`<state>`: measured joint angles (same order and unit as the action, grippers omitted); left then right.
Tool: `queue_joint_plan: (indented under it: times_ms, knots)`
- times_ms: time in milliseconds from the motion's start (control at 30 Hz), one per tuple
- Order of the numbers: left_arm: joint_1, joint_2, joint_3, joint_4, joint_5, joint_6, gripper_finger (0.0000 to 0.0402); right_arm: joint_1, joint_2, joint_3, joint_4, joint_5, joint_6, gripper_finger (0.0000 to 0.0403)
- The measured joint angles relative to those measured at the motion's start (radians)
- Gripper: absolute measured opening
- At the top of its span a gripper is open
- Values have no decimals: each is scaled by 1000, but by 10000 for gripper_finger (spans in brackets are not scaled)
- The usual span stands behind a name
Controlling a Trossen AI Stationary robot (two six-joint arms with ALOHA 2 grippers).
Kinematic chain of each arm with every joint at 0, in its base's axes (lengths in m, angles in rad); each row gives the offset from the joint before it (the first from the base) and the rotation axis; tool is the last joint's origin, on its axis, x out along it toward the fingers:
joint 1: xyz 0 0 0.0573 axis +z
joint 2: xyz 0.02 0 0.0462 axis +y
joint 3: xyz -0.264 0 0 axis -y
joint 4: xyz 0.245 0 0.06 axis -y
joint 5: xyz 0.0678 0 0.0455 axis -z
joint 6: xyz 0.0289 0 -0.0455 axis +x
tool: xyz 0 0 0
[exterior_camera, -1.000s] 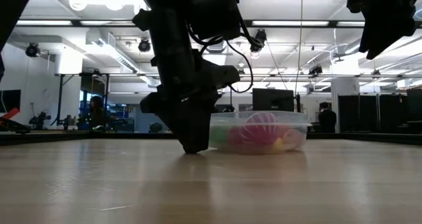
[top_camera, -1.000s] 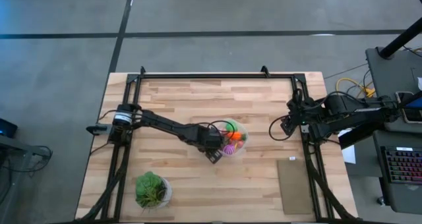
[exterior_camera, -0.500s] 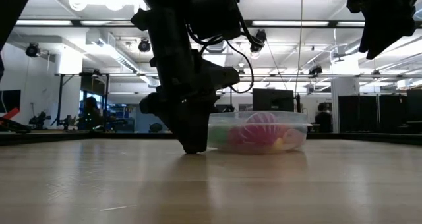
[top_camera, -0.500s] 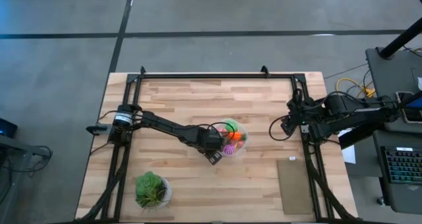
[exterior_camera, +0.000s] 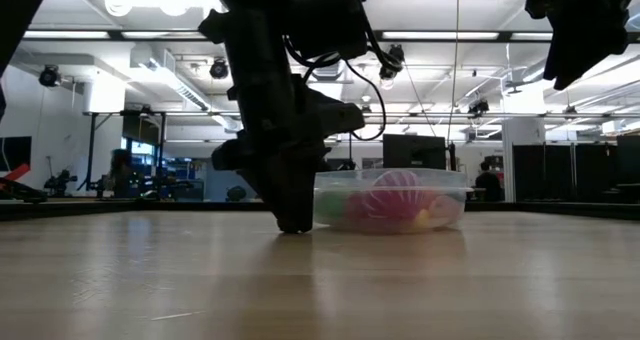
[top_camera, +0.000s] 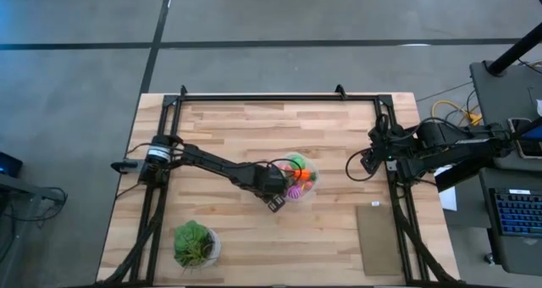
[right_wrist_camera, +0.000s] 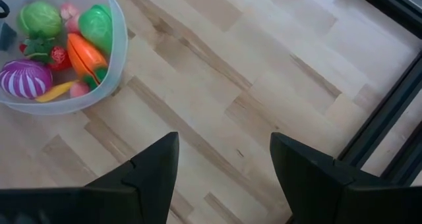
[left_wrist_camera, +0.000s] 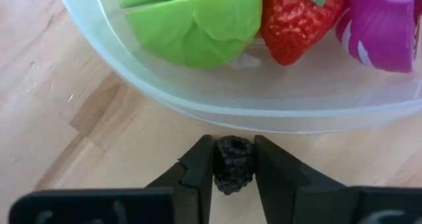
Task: Pick and placing Produce into tupperware
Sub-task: Put the blackberry into the transparent bin
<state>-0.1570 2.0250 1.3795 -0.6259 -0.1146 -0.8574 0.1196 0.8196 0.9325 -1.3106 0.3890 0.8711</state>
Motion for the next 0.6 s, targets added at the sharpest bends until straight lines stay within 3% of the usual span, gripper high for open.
queue_joint_plan:
  times_ms: [367, 600]
  knots:
    - [-1, 5, 106, -18, 20, 8, 80, 0, 0, 0, 0, 4, 0, 231]
    - [0, 1, 249, -172, 7, 26, 81, 0, 0, 0, 0, 4, 0, 231]
